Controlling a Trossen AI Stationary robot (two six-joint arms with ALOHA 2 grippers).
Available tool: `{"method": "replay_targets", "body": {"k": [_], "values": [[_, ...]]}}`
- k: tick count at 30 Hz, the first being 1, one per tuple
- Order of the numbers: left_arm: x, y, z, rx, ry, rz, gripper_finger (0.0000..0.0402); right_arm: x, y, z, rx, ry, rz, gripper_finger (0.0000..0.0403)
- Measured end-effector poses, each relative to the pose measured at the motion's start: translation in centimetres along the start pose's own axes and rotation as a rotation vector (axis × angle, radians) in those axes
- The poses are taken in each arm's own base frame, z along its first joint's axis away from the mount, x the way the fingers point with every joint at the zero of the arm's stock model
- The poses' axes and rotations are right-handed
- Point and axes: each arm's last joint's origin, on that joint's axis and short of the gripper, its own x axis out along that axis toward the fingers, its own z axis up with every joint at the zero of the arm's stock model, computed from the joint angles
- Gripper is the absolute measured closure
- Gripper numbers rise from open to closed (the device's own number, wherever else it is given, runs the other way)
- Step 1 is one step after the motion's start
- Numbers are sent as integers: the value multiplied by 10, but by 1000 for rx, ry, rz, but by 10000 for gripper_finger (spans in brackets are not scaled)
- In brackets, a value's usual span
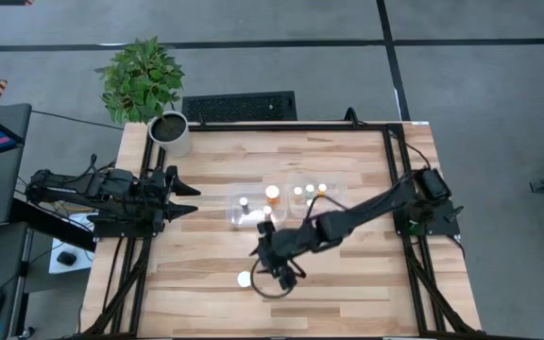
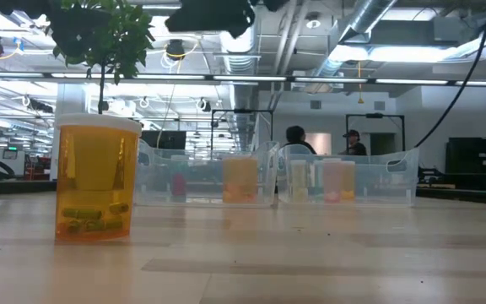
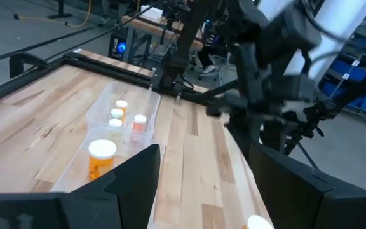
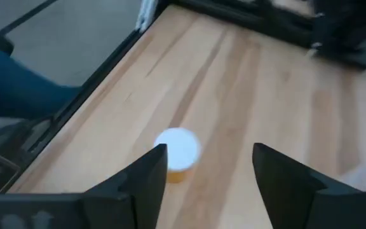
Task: Pick and place medicine bottles into bin by pill shape (circle, oval)
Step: Put the big orange pill bottle into the left transparent bin
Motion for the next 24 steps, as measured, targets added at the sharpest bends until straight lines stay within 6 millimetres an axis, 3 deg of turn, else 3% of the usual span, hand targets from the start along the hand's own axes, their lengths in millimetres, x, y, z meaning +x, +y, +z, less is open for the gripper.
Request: {"method": "replay_targets", "body": {"k": [6, 11, 24], "values": [[0, 0, 0, -6, -3, -1, 166, 32, 17, -17, -2, 6, 29, 119], [0, 0, 0, -12, -3, -1, 166, 53, 19, -27, 12, -21, 27, 90], [0, 0, 0, -19, 1, 1, 166, 90, 21, -25, 4, 68, 62, 81]]}}
